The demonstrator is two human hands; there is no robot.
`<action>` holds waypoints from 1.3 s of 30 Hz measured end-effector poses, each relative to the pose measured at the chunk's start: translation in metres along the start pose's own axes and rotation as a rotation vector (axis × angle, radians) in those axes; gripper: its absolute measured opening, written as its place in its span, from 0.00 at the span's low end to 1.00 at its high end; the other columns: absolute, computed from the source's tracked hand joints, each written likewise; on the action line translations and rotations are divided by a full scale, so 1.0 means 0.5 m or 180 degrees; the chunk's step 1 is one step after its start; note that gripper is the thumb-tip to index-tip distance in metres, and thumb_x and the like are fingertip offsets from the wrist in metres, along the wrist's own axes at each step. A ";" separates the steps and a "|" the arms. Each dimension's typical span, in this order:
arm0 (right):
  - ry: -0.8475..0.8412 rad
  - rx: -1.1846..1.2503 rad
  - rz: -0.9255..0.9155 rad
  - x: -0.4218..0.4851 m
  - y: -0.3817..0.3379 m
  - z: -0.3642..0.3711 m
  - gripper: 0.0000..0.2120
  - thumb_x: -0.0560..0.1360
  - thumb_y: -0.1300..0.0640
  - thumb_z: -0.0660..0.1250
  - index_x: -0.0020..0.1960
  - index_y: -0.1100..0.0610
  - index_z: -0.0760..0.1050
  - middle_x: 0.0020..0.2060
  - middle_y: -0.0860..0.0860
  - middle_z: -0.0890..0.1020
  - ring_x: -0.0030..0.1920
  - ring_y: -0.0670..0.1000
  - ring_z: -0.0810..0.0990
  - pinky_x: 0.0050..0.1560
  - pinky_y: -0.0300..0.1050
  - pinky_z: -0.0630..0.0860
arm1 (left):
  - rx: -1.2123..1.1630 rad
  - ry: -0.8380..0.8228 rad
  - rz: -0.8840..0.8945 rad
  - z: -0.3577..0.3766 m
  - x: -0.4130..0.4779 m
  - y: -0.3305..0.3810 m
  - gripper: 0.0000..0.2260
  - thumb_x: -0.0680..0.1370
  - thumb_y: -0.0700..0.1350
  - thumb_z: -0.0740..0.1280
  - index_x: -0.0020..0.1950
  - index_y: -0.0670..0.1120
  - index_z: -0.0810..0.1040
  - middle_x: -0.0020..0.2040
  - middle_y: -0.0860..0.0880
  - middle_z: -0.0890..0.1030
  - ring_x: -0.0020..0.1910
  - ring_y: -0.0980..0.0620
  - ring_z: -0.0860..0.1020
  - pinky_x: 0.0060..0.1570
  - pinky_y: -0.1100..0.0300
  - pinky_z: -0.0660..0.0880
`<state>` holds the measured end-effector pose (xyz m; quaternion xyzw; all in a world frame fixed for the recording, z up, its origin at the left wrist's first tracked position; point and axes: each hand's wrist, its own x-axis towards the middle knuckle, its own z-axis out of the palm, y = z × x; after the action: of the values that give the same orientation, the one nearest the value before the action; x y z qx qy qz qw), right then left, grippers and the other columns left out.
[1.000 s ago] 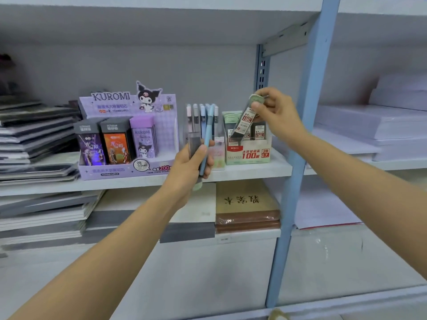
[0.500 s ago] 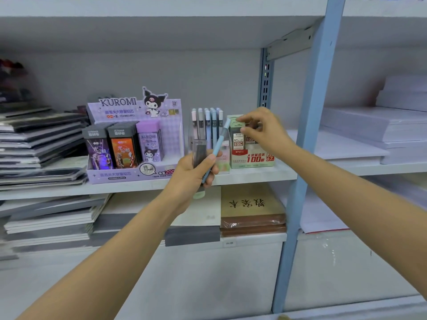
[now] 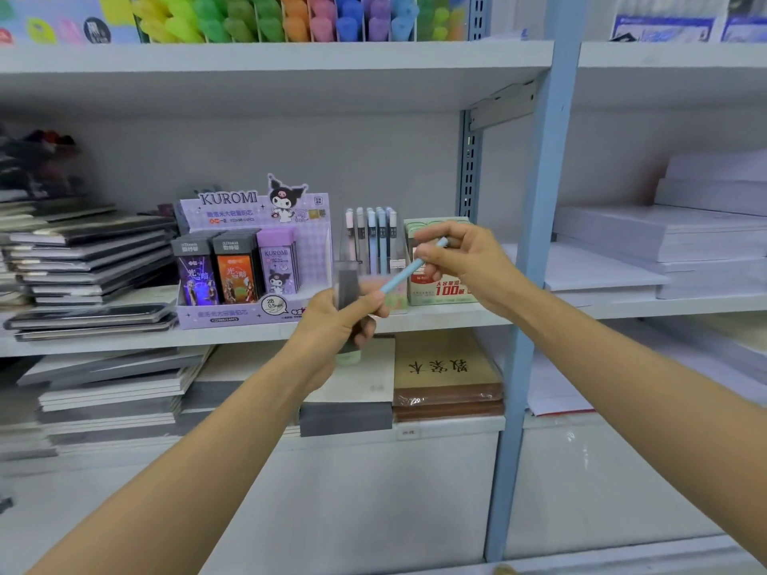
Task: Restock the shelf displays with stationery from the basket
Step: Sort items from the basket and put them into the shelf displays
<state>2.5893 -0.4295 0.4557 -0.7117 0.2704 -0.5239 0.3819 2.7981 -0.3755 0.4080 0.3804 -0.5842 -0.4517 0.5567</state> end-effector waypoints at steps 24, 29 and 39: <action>0.0618 -0.0963 -0.0491 0.141 -0.042 0.037 0.03 0.78 0.64 0.66 0.51 0.63 0.77 0.42 0.59 0.83 0.40 0.52 0.85 0.42 0.42 0.82 | 0.0258 0.0686 0.0480 -0.090 0.038 0.042 0.07 0.83 0.43 0.60 0.52 0.42 0.75 0.39 0.48 0.80 0.31 0.54 0.79 0.33 0.61 0.79; 0.0356 -0.1183 -0.0428 0.168 -0.013 0.083 0.04 0.77 0.63 0.67 0.51 0.63 0.77 0.41 0.57 0.83 0.41 0.54 0.85 0.44 0.43 0.83 | 0.0394 0.0635 0.0578 -0.107 0.054 0.026 0.07 0.82 0.45 0.61 0.51 0.45 0.78 0.39 0.51 0.82 0.34 0.53 0.80 0.36 0.60 0.79; 0.0157 -0.1477 -0.0476 0.190 -0.009 0.106 0.10 0.76 0.60 0.70 0.56 0.62 0.78 0.39 0.58 0.84 0.38 0.54 0.85 0.41 0.41 0.83 | 0.0348 0.0605 0.0538 -0.105 0.060 0.022 0.08 0.83 0.44 0.59 0.51 0.42 0.76 0.36 0.50 0.80 0.32 0.53 0.78 0.36 0.59 0.78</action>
<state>2.6685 -0.4878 0.5021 -0.7855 0.3393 -0.4917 0.1616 2.8480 -0.4063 0.4260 0.4006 -0.5826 -0.3326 0.6241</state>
